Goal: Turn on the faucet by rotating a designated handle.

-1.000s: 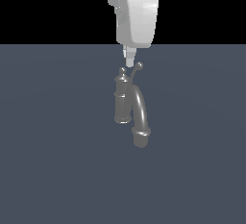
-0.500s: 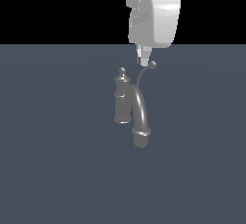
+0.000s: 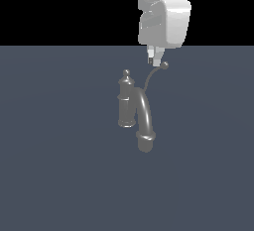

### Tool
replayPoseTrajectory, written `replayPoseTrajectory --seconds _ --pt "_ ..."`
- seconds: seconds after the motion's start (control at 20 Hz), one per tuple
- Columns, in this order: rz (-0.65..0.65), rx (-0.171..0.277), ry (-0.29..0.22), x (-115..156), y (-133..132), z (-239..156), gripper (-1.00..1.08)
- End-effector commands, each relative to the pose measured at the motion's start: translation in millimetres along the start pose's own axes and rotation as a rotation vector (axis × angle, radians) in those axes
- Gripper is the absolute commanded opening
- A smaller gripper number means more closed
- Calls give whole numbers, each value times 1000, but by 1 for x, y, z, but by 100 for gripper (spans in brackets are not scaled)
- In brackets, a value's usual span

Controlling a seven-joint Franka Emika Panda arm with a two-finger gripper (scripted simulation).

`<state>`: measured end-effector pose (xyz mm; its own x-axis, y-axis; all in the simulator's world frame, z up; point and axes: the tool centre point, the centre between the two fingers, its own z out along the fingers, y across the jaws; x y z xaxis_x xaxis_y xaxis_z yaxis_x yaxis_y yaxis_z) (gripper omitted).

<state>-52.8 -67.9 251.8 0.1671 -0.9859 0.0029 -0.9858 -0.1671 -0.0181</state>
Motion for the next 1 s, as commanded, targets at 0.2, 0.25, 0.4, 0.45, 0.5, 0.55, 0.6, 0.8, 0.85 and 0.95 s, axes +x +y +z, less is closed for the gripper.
replayPoseTrajectory --seconds 0.2,0.25,0.4,0.45,0.5,0.55,0.6,0.8,0.85,0.95 --pt "20 -9 -1 27 -11 6 -100" --pt "21 -10 -1 30 -14 6 -100" --pt "24 -12 -1 38 -20 7 -100" --pt "25 -13 -2 41 -22 7 -100" --pt "26 -13 -2 44 -24 8 -100" --pt "27 -14 -2 47 -26 8 -100" --pt "28 -15 -2 49 -28 9 -100" --pt "30 -17 -2 58 -34 10 -100" --pt "-3 0 -4 37 -41 0 -100" --pt "-1 -1 -4 38 -47 1 -100"
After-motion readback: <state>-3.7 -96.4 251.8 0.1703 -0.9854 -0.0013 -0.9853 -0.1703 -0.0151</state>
